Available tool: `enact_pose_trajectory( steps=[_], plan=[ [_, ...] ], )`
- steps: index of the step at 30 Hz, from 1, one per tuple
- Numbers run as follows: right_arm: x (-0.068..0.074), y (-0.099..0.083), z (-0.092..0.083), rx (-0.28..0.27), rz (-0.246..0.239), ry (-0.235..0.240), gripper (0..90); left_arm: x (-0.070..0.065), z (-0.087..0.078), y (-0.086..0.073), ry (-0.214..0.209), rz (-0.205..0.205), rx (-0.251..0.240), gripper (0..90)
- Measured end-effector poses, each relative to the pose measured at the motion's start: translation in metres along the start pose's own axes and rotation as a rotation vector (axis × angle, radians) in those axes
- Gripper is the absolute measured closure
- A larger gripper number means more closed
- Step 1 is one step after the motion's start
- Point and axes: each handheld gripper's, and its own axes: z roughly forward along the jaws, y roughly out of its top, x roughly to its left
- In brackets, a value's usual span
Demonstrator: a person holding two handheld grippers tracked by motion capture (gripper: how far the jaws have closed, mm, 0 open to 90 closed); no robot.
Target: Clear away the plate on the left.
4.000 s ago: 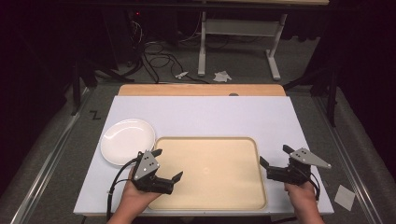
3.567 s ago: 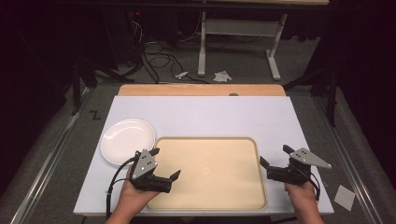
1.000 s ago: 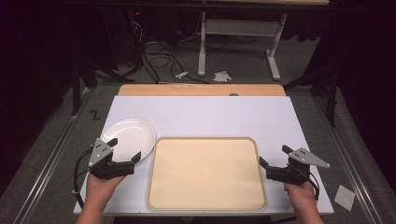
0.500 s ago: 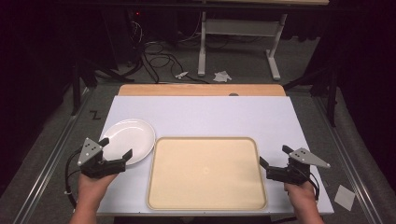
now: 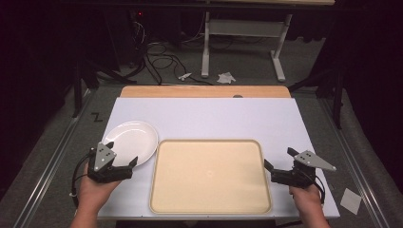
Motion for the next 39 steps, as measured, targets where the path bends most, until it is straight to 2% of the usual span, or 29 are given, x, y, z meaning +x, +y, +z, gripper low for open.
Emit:
enact_pose_trajectory(
  steps=[3, 7, 8, 11, 13, 15, 18, 21, 22, 23, 26, 29, 30, 31, 33, 34, 35, 37, 39],
  plan=[
    [0.000, 0.000, 0.000, -0.001, -0.001, 0.000, 0.6, 0.001, 0.000, -0.011, 0.005, 0.080, 0.009, 5.5],
    [0.000, 0.000, 0.000, -0.002, -0.004, 0.002, 0.6, 0.001, 0.001, -0.019, 0.030, 0.148, 0.019, 6.8],
    [0.000, 0.000, 0.000, -0.001, -0.001, 0.002, 0.6, 0.002, 0.002, -0.020, 0.032, 0.186, 0.008, 7.1],
    [0.000, 0.000, -0.001, -0.004, -0.003, -0.001, 0.6, 0.004, 0.002, -0.025, 0.043, 0.229, 0.006, 8.1],
    [0.000, 0.001, -0.001, -0.006, -0.008, 0.000, 0.6, 0.006, 0.002, -0.029, 0.043, 0.281, 0.009, 9.1],
    [0.001, 0.001, 0.000, -0.001, -0.005, 0.000, 0.6, 0.008, 0.001, -0.034, 0.047, 0.314, 0.008, 9.2],
    [0.001, 0.000, 0.000, 0.001, -0.012, 0.002, 0.6, 0.013, 0.002, -0.044, 0.046, 0.416, 0.017, 9.9],
    [0.001, 0.000, 0.000, -0.002, -0.006, 0.002, 0.6, 0.015, 0.002, -0.051, 0.045, 0.475, 0.038, 11.6],
    [0.000, 0.000, 0.000, -0.003, -0.006, 0.001, 0.6, 0.015, 0.002, -0.053, 0.045, 0.477, 0.038, 12.6],
    [0.000, 0.000, 0.000, -0.002, -0.005, 0.000, 0.6, 0.016, 0.002, -0.055, 0.037, 0.507, 0.044, 13.4],
    [0.000, 0.000, 0.000, -0.003, -0.007, 0.001, 0.6, 0.019, 0.004, -0.062, 0.038, 0.543, 0.060, 15.4],
    [0.000, 0.001, 0.000, -0.004, -0.009, 0.004, 0.6, 0.021, 0.004, -0.071, 0.058, 0.542, 0.065, 16.2],
    [0.000, 0.001, 0.000, -0.003, -0.012, 0.003, 0.6, 0.021, 0.004, -0.072, 0.057, 0.548, 0.066, 16.6],
    [0.000, 0.001, 0.000, -0.003, -0.014, 0.004, 0.6, 0.023, 0.005, -0.073, 0.055, 0.572, 0.067, 17.2],
    [0.000, 0.001, 0.000, -0.003, -0.012, 0.003, 0.6, 0.024, 0.004, -0.076, 0.056, 0.582, 0.077, 17.9],
    [0.000, 0.001, 0.000, -0.003, -0.010, 0.003, 0.5, 0.027, 0.006, -0.078, 0.053, 0.626, 0.079, 17.9],
    [0.000, 0.001, 0.000, -0.003, -0.010, 0.003, 0.6, 0.031, 0.005, -0.079, 0.037, 0.696, 0.095, 18.0],
    [0.001, 0.001, 0.000, -0.003, -0.014, 0.003, 0.6, 0.034, 0.005, -0.078, 0.010, 0.769, 0.116, 19.9],
    [0.001, 0.001, 0.000, -0.002, -0.008, 0.003, 0.6, 0.036, 0.004, -0.080, 0.020, 0.779, 0.117, 22.1]
  ],
)
